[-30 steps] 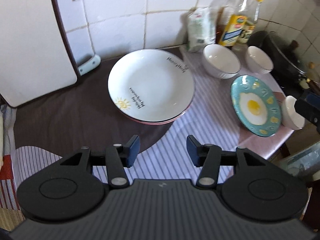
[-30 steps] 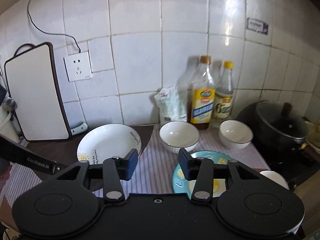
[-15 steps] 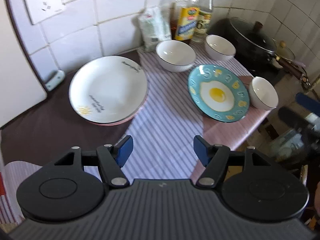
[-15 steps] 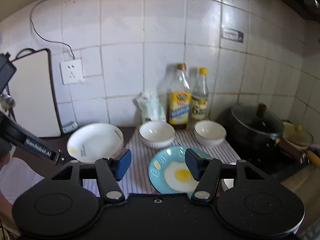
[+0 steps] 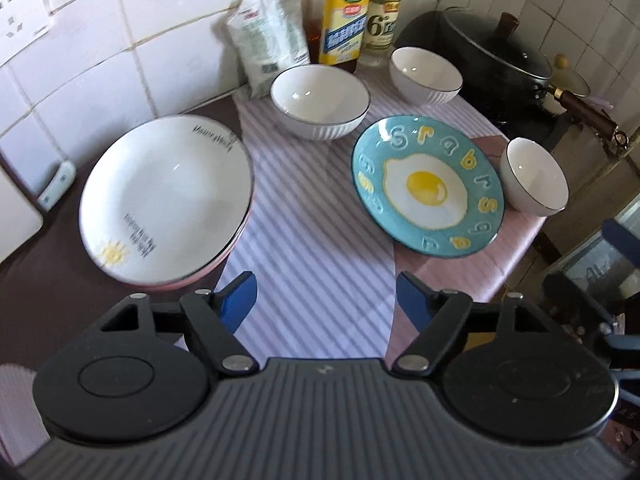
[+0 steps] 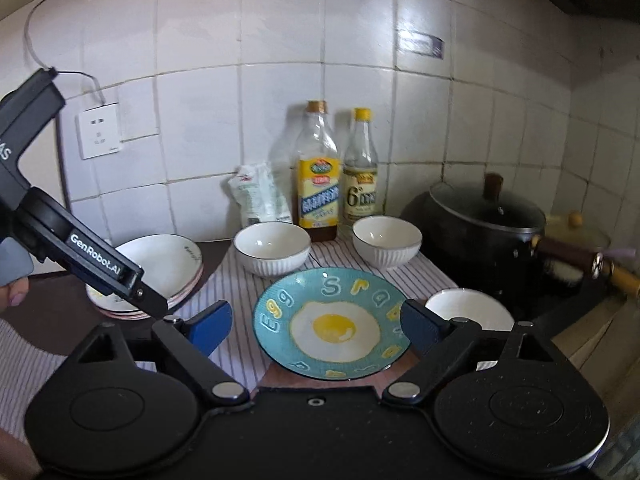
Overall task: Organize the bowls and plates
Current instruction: 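Move both grippers to the blue Egg plate rim and close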
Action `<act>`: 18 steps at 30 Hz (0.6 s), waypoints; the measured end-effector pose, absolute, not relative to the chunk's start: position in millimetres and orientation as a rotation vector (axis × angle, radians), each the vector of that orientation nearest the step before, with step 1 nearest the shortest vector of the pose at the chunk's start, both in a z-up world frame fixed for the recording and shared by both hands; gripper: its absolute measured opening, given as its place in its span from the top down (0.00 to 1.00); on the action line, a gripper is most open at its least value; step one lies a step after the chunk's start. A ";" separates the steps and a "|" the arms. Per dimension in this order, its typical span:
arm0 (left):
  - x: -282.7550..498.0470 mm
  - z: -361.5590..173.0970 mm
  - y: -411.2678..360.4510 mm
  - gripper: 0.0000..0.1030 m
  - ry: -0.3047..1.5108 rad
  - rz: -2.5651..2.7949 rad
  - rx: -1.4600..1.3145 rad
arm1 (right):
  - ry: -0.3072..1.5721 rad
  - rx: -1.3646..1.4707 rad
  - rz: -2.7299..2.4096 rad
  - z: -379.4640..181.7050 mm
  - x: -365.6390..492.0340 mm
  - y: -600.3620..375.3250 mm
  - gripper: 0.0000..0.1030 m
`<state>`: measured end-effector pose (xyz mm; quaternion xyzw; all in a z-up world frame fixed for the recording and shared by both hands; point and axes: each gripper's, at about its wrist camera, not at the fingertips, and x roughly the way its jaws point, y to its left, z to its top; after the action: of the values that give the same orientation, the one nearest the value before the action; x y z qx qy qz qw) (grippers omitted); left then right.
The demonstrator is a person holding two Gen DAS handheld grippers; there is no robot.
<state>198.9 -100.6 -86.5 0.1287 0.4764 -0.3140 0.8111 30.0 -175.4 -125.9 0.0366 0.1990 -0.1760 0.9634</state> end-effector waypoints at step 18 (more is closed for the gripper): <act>240.0 -164.8 -150.8 0.28 0.921 -0.774 0.087 | 0.410 0.526 -0.385 -227.4 69.1 -252.2 0.13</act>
<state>240.0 -150.8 -164.8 0.0411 0.4331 -0.3638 0.8236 69.1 -252.2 -227.4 0.2565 0.2000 -0.1879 0.9268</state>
